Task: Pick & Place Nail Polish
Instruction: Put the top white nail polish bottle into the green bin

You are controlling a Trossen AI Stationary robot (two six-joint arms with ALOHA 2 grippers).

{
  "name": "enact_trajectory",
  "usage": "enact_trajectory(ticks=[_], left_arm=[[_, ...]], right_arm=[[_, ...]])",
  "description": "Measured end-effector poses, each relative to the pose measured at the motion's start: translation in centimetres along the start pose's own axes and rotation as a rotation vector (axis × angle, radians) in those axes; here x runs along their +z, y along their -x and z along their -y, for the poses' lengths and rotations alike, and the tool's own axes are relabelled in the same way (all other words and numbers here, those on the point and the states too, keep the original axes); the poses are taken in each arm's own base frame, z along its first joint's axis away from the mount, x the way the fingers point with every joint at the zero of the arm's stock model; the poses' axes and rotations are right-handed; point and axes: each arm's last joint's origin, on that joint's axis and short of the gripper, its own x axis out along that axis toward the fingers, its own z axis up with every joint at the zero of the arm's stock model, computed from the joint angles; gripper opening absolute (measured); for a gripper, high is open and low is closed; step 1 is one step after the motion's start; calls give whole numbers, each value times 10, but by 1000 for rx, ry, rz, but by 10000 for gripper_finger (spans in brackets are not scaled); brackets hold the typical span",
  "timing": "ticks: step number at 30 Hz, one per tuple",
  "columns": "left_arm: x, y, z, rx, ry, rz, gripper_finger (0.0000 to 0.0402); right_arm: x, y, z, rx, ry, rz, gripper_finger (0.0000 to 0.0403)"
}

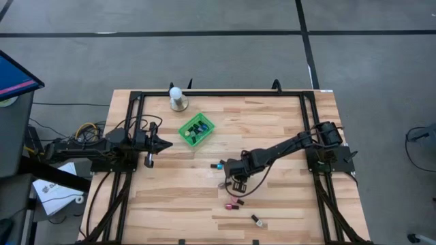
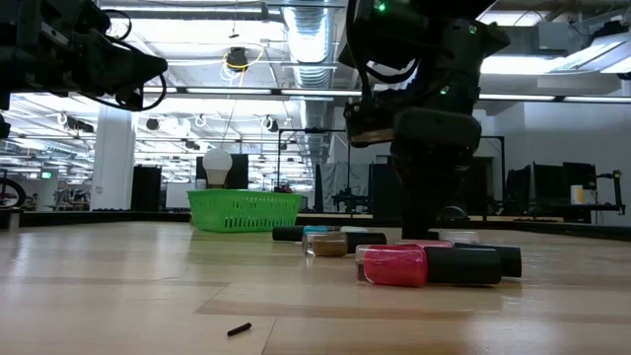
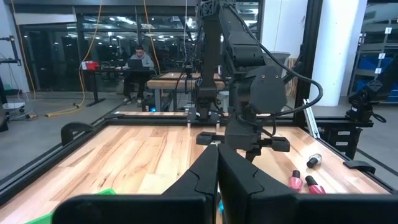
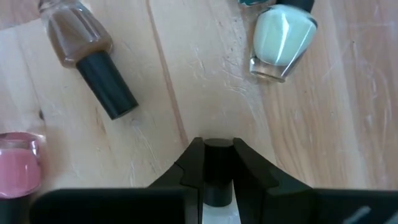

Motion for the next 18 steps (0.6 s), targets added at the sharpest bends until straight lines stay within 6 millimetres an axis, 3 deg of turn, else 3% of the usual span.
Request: enact_trajectory(ticks=[12, 18], left_arm=[[0, 0, 0, 0, 0, 4, 2], [1, 0, 0, 0, 0, 6, 2]], right_arm=[[6, 14, 15, 21, -58, 24, 42], [17, 44, 34, 32, -109, 125, 42]])
